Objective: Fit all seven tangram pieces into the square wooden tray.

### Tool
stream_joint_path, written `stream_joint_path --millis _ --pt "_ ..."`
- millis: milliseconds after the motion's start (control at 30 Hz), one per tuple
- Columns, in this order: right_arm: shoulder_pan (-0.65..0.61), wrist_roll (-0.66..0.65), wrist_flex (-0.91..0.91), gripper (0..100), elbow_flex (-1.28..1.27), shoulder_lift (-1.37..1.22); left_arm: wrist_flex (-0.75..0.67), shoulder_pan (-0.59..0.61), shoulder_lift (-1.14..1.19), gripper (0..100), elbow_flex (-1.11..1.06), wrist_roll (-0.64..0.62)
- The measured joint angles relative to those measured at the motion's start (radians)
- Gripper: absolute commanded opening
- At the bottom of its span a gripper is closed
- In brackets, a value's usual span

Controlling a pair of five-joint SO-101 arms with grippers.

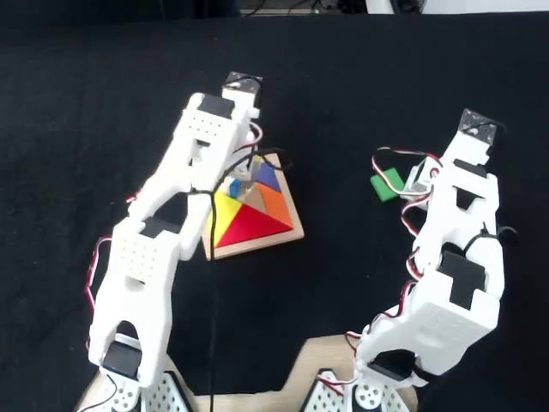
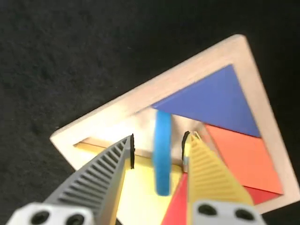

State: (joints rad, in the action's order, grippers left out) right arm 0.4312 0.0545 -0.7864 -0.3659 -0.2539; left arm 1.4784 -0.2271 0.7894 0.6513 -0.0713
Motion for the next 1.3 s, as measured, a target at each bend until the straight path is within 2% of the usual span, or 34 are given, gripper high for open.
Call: stream_joint_path --millis 167,533,733,833,933,1033,1300 --pt "0.0 0.0 0.0 1.1 0.0 0.0 0.029 0.041 0.0 19 0.015 0.032" --pt "0.0 0.0 0.0 1.1 0.0 0.0 0.124 0.112 0.0 19 0.204 0.037" --pt "0.0 0.0 0.0 1.1 0.0 0.0 0.133 0.017 0.0 19 0.213 0.041" --pt "0.0 0.0 0.0 1.1 0.0 0.0 0.112 -0.035 0.0 19 0.169 0.107" --pt "0.0 0.0 0.0 1.1 0.0 0.0 0.055 -0.037 0.0 19 0.077 0.212" --pt "0.0 0.0 0.0 1.1 0.0 0.0 -0.003 -0.032 0.0 19 -0.015 0.287" --pt "0.0 0.0 0.0 1.1 0.0 0.0 -0.075 0.041 0.003 19 -0.028 0.387"
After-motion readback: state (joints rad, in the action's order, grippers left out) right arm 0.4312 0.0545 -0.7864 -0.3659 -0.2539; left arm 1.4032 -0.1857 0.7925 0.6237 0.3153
